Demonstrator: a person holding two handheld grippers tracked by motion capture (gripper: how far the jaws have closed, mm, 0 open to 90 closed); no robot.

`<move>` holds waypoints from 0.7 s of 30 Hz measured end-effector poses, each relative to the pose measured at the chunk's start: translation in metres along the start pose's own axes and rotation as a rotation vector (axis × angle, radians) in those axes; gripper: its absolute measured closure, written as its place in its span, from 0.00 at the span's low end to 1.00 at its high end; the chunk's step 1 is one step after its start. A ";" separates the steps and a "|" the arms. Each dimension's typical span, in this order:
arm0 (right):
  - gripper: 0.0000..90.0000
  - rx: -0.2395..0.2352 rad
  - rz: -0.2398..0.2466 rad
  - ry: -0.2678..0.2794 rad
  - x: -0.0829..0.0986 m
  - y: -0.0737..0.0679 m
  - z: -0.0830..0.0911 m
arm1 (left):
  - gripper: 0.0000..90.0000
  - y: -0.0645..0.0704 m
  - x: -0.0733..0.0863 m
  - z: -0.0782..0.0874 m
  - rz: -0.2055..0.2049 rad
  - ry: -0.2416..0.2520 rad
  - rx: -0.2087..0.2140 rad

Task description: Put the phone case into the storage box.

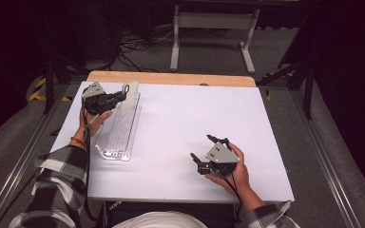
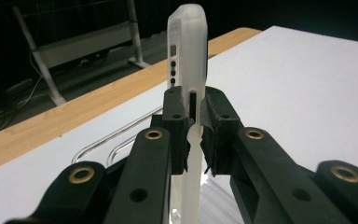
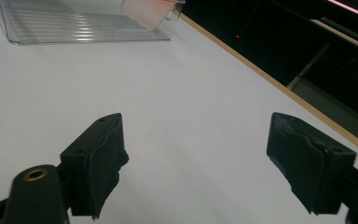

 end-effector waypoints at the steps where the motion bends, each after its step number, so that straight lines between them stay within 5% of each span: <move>1: 0.22 0.000 0.000 -0.002 0.000 0.000 0.000 | 0.90 -0.001 0.000 0.000 0.001 0.000 -0.002; 7: 0.22 -0.006 0.006 -0.013 0.001 -0.001 -0.001 | 0.89 -0.006 0.001 0.001 0.007 0.016 -0.020; 21: 0.23 -0.028 0.021 -0.034 0.002 -0.006 -0.004 | 0.79 -0.019 0.002 0.003 -0.052 -0.025 -0.206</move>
Point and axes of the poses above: each handheld gripper's, and its own axes: z roughly backward along the jaws, x roughly out of its underside, y roughly to its right, the point moved 5 cm from there along -z, roughly forward along the jaws, and after that the axes turned 9 degrees about z, right-handed, at the moved point
